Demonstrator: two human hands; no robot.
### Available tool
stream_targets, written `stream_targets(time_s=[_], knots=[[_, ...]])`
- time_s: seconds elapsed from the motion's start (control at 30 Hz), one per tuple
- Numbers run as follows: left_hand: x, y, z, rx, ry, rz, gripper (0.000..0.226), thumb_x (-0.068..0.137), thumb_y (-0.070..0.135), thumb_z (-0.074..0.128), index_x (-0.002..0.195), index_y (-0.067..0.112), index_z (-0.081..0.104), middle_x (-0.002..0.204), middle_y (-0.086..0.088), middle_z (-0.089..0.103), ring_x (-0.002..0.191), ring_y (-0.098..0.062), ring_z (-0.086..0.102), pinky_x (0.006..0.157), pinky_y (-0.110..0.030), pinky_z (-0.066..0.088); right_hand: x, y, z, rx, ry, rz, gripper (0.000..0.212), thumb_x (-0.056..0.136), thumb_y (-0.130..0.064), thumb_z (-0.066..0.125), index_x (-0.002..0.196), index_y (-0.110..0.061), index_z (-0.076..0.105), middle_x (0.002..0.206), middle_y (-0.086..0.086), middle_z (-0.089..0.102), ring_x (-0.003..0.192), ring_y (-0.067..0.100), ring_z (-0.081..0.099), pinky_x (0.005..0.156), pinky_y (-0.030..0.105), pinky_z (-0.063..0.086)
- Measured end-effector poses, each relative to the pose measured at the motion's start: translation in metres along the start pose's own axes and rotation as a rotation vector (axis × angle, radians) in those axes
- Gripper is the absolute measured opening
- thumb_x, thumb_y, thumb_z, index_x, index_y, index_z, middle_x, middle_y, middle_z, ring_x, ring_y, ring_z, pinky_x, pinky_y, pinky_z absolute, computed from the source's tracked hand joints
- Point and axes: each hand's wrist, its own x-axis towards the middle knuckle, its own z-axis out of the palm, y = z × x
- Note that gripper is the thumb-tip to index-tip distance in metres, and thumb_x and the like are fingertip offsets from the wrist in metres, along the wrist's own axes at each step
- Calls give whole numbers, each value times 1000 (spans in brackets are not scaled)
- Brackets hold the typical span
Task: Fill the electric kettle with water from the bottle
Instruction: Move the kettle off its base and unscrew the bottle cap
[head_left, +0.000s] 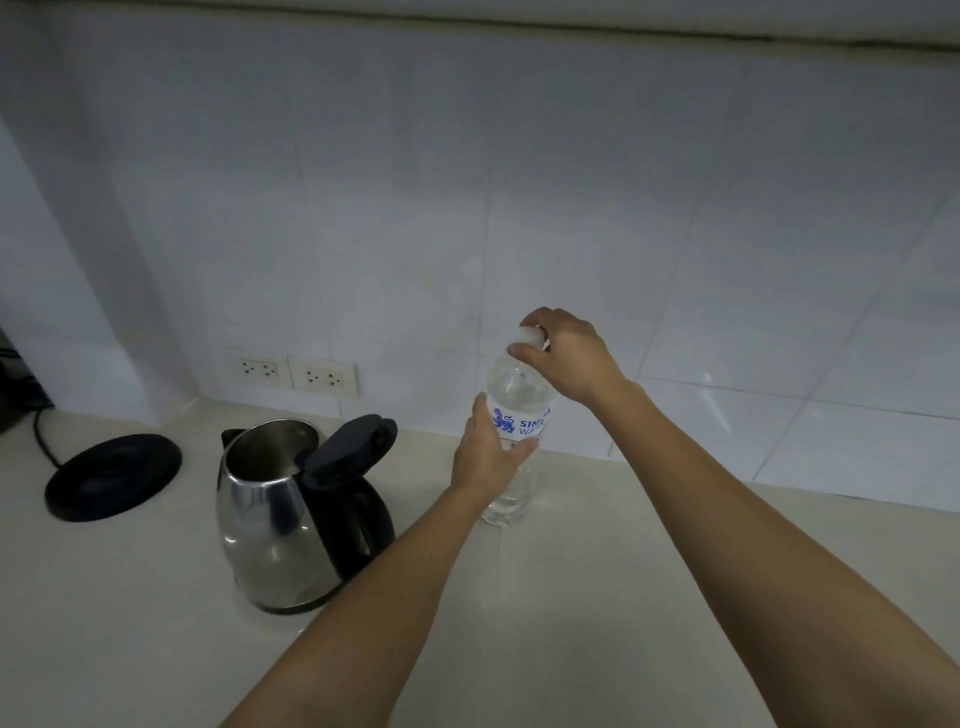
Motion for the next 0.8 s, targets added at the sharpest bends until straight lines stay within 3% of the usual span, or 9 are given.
stream_targets(time_s=[0.13,0.3,0.5,0.7,0.8], knots=[[-11,0,-3,29,23,44,75,80,38,76,138,18,34,129,-2,54,113,-23,57,83,-28,44,-11,-3,-3,-62,-36,-30,41,90,-39,59,117,-10,50,103,9,59,94,28,56,71,31,38],[-33,4,-5,33,2,101,76,83,32,74,142,15,29,134,-4,50,114,-26,56,92,-40,50,-37,-6,-8,34,-12,8,30,88,-37,61,102,-14,47,87,4,55,72,24,53,56,29,38],[-71,4,-27,19,-98,225,68,83,37,71,136,18,33,126,2,56,107,-20,59,81,-27,44,-69,-38,-25,26,70,54,26,84,-35,65,93,-16,49,83,3,58,69,20,55,54,27,40],[-124,-4,-78,-35,-189,295,74,80,41,70,138,21,29,127,5,55,107,-17,57,83,-29,46,-111,-110,-37,1,118,45,22,69,-32,69,69,-25,48,67,-4,56,63,16,53,53,28,39],[-153,-19,-111,-34,-230,369,73,79,43,70,136,21,30,126,5,53,106,-16,56,83,-29,48,-137,-144,-30,34,129,58,22,68,-30,69,67,-23,47,60,-6,54,56,13,50,53,28,39]])
